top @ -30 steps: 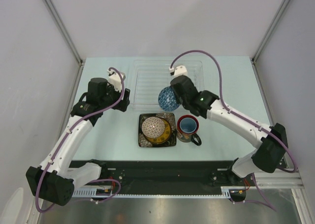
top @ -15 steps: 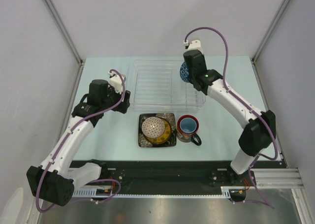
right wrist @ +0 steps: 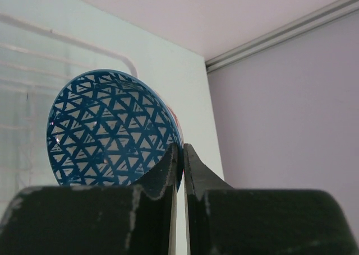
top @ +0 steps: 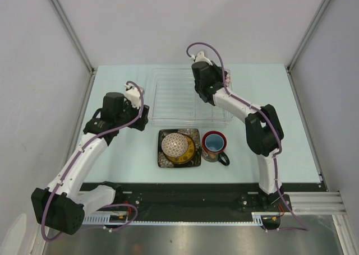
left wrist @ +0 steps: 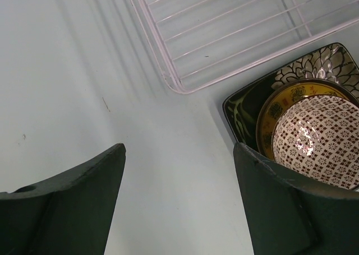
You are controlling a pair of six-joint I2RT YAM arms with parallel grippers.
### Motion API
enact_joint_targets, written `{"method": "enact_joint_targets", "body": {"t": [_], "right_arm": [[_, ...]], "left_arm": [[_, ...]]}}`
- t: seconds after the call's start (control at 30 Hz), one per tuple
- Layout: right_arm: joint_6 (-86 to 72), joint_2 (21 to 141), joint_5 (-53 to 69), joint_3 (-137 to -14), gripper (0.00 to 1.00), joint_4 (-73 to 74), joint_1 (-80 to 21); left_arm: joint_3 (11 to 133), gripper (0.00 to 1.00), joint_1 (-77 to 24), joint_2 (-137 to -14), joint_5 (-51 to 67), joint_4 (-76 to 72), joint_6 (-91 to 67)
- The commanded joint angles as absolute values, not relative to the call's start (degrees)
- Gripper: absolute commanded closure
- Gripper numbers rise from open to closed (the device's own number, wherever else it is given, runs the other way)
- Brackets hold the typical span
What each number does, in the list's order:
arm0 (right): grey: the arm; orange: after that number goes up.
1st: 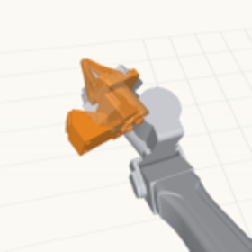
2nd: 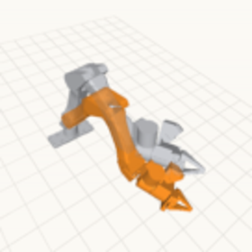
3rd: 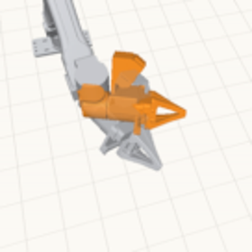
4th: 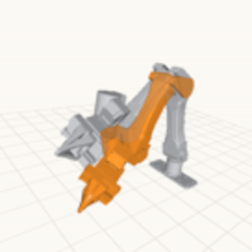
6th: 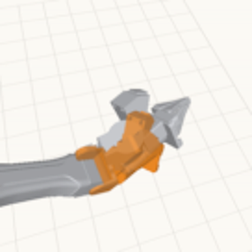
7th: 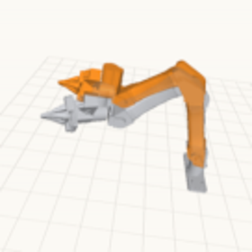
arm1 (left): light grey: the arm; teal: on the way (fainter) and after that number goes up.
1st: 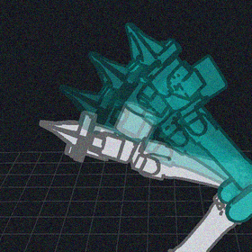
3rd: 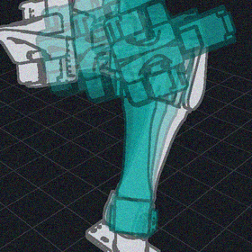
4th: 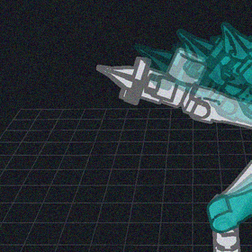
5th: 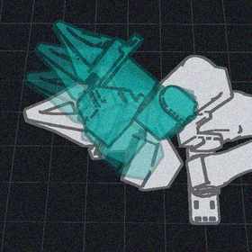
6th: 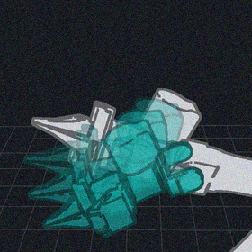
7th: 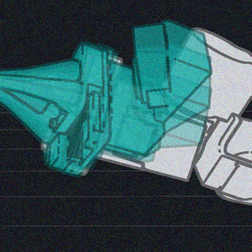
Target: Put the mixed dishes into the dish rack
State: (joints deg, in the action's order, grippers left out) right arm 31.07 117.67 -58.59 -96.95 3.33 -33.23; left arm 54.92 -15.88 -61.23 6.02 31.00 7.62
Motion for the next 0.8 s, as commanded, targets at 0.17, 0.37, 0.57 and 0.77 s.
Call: {"method": "enact_joint_targets", "body": {"t": [0.17,0.37,0.57,0.77], "right_arm": [[44.29,121.90,-66.27,-104.06,1.00,-12.21,-34.01],[44.56,125.15,-66.71,-103.98,1.00,-12.31,-33.84],[42.54,126.03,-66.88,-103.71,1.00,-9.85,-33.66],[35.62,127.00,-66.89,-102.57,1.00,-2.39,-34.37]], "left_arm": [[54.93,0.17,-15.64,-60.29,4.57,29.35,9.14],[54.93,0.17,-15.64,-60.56,4.83,29.35,9.05],[54.67,0.17,-15.64,-60.56,4.66,29.01,9.14],[54.67,0.18,-15.64,-60.56,4.83,28.92,8.88]]}}
